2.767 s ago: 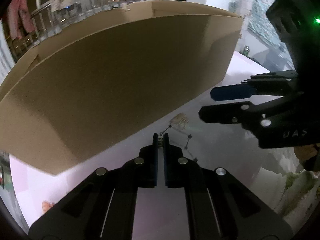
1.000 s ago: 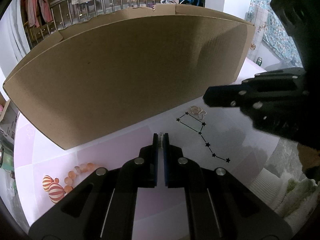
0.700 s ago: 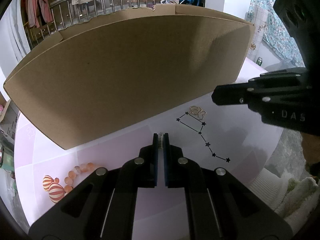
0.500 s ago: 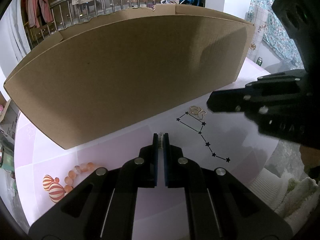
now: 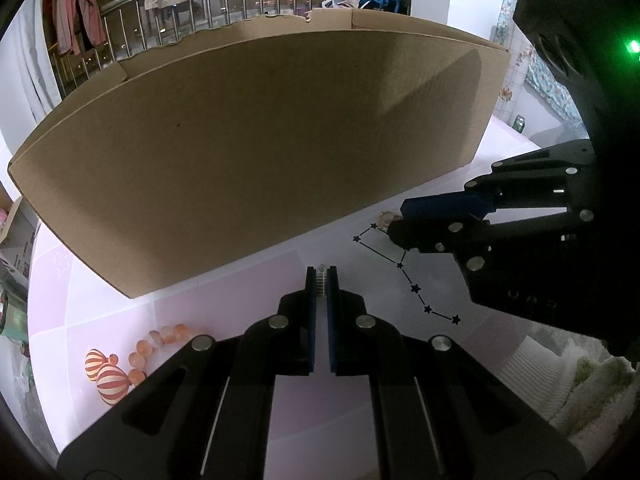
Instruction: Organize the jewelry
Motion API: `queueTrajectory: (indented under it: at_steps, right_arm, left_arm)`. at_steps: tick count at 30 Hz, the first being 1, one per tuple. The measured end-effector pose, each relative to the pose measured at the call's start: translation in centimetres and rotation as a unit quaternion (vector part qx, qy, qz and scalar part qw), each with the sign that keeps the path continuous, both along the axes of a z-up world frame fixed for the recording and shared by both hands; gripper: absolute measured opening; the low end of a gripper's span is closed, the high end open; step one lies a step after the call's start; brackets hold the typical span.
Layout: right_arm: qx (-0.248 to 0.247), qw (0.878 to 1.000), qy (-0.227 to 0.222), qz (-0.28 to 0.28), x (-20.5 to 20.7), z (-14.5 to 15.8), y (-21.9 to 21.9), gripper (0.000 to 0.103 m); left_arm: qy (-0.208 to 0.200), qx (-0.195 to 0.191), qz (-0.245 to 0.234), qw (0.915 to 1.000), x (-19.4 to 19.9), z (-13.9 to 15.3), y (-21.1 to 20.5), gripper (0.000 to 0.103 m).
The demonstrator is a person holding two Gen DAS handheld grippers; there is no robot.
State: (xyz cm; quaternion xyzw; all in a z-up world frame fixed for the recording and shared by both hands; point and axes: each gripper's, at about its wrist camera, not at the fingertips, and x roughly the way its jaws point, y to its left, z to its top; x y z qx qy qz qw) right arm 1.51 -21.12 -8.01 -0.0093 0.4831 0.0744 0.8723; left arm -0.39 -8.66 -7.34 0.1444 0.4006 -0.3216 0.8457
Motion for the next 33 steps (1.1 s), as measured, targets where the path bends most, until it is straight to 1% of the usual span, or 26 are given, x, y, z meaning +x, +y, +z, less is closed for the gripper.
queueTrajectory:
  at_steps: [9,12,13,18,23,26,27,28,33]
  right_arm:
    - [0.005,1.000,0.007,-0.009,-0.3,-0.5,-0.8,0.014]
    - [0.007,1.000,0.004,-0.011,0.2,0.3,-0.8,0.014]
    - [0.008,1.000,0.001,-0.011,0.1,0.4,-0.8,0.004]
    - [0.007,1.000,-0.009,-0.009,-0.4,0.8,-0.4,0.004]
    - [0.013,1.000,-0.005,-0.012,-0.8,0.9,-0.5,0.005]
    - [0.017,1.000,0.005,-0.003,-0.9,0.9,-0.9,0.013]
    - [0.016,1.000,0.006,0.001,-1.0,1.0,-0.9,0.021]
    - [0.014,1.000,0.005,0.005,-1.0,0.9,-0.8,0.024]
    - [0.002,0.999,0.009,0.032,-0.7,0.4,0.1,0.025]
  left_arm:
    - [0.000,-0.001,0.000,1.0000,0.2,0.2,0.1,0.004]
    - [0.000,0.000,0.000,1.0000,0.3,0.2,0.0,0.004]
    - [0.000,0.000,0.000,1.0000,0.3,0.2,0.0,0.004]
    - [-0.001,0.000,0.001,1.0000,0.4,0.2,-0.1,0.004]
    - [-0.001,0.001,0.000,1.0000,0.4,0.2,-0.1,0.004]
    - [-0.002,0.001,0.001,1.0000,0.5,0.2,-0.1,0.004]
    - [-0.002,0.001,0.001,1.0000,0.6,0.2,-0.1,0.004]
    - [-0.002,0.001,0.001,1.0000,0.6,0.2,-0.1,0.004]
    - [-0.002,0.001,0.001,1.0000,0.5,0.2,-0.1,0.004]
